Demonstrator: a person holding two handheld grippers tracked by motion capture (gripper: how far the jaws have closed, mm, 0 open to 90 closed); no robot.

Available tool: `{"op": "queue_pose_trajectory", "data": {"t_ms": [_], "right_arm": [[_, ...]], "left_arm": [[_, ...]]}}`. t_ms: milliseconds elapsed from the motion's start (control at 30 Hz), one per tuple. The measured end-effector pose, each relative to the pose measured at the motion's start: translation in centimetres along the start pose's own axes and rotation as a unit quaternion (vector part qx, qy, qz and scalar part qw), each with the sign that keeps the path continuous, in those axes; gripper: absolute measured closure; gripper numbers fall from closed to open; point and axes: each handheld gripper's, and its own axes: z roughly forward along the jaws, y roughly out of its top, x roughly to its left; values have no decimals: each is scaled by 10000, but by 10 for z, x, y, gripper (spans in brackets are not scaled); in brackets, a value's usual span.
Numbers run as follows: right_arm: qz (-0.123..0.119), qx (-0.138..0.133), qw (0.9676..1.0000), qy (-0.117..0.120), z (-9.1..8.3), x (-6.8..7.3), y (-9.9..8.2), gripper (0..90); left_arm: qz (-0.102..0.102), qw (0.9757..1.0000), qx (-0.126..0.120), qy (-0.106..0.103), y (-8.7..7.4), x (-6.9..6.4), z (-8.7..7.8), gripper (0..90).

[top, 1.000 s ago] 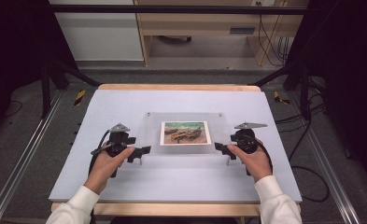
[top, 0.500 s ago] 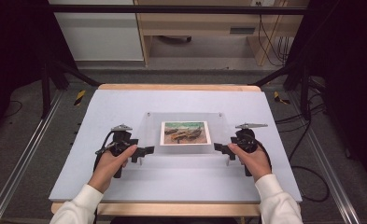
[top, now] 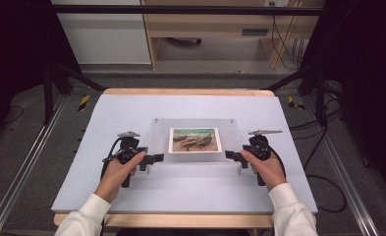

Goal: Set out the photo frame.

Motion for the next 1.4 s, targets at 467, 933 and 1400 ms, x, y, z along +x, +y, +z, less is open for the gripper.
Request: {"op": "queue_pose_trajectory", "data": {"t_ms": [467, 933, 1400], "right_arm": [[250, -114, 9996, 73, 1, -4, -3, 130], [229, -154, 9996, 64, 1, -2, -4, 145], [-79, -403, 9991, -92, -8, 6, -11, 174]], "left_arm": [[0, 10000, 19, -10, 1, 0, 1, 45], [4, 9999, 73, 90, 2, -1, 0, 56], [303, 9992, -85, 257, 1, -7, -4, 86]]}}
